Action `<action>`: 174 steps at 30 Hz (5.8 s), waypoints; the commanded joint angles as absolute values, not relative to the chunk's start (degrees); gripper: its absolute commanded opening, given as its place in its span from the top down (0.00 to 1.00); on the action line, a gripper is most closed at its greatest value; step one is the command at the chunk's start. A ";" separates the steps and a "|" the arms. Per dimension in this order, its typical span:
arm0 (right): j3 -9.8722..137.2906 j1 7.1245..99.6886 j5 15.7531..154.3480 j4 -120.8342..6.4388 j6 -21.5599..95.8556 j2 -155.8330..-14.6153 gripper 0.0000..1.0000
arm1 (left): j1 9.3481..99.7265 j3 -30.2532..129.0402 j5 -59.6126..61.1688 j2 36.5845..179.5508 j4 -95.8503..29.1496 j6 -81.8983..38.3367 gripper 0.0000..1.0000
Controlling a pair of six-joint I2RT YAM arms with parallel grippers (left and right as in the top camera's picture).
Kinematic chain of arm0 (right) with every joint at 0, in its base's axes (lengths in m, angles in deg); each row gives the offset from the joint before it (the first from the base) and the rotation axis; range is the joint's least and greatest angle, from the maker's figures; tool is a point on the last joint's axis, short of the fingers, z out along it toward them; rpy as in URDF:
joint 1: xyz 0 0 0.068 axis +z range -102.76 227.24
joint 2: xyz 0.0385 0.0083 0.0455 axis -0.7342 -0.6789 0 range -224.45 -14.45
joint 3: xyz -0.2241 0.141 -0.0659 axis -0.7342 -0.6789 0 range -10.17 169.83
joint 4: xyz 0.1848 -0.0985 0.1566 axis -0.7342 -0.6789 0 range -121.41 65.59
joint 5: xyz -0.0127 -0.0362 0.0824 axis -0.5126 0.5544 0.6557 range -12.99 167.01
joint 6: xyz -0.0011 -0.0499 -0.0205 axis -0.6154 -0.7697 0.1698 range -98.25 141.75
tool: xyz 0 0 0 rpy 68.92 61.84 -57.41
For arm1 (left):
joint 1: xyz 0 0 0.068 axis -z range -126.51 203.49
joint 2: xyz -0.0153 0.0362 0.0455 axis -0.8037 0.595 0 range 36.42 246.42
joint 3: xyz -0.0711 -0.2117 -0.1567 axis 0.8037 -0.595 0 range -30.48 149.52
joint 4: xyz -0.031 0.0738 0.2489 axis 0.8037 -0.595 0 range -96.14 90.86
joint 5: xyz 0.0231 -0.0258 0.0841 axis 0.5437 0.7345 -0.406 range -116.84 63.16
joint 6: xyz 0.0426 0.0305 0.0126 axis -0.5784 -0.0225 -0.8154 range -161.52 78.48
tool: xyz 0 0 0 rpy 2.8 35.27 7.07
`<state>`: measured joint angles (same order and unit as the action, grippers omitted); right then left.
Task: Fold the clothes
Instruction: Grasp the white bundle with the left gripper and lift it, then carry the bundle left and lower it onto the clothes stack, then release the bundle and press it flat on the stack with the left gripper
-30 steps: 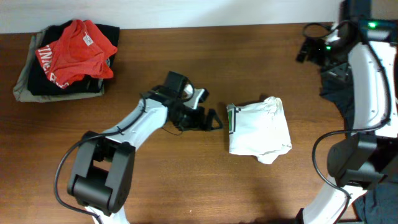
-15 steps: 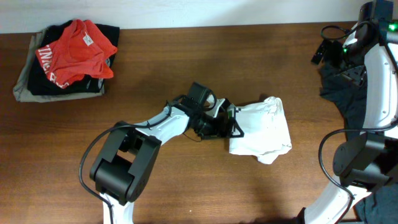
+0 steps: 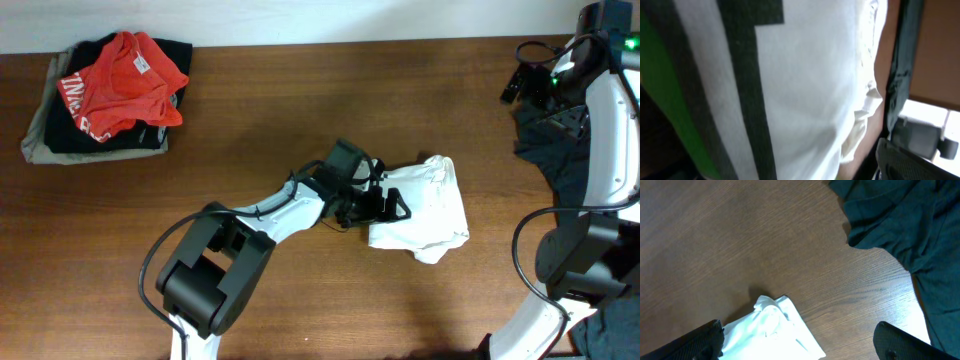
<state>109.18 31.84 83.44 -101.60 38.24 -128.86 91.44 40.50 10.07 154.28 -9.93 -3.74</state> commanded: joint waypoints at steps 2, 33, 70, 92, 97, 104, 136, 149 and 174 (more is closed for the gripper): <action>109.25 31.80 82.50 -101.71 38.26 -128.38 0.02 | 92.12 40.15 -1.58 154.72 -9.84 0.74 0.29; 109.25 31.80 82.50 -101.71 38.26 -128.38 0.01 | 81.85 54.75 -14.28 154.70 -19.31 -24.41 1.00; 109.25 31.80 82.50 -101.71 38.26 -128.38 0.02 | 46.48 65.96 -26.43 154.70 -10.96 -42.77 1.00; 109.25 31.80 82.50 -101.71 38.26 -128.38 0.01 | 43.55 66.33 -34.63 151.18 -6.94 -38.08 1.00; 109.25 31.80 82.50 -101.71 38.26 -128.38 0.01 | 42.88 66.31 -34.85 151.55 -6.67 -38.10 0.99; 109.25 31.80 82.50 -101.71 38.26 -128.38 0.01 | 38.44 66.31 -34.81 151.60 -5.58 -38.12 0.99; 109.25 31.80 82.50 -101.71 38.26 -128.38 0.01 | 34.20 66.44 -50.24 161.43 -3.44 -38.10 0.01; 109.25 31.80 82.50 -101.71 38.26 -128.38 0.01 | 34.29 66.42 -42.02 153.30 2.94 -34.80 0.99; 109.25 31.80 82.50 -101.71 38.26 -128.38 0.01 | 37.22 71.05 -42.11 161.19 10.02 -37.03 0.99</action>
<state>109.18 31.84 83.44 -101.75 38.20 -128.86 35.10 68.10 -42.48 169.50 9.78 -36.09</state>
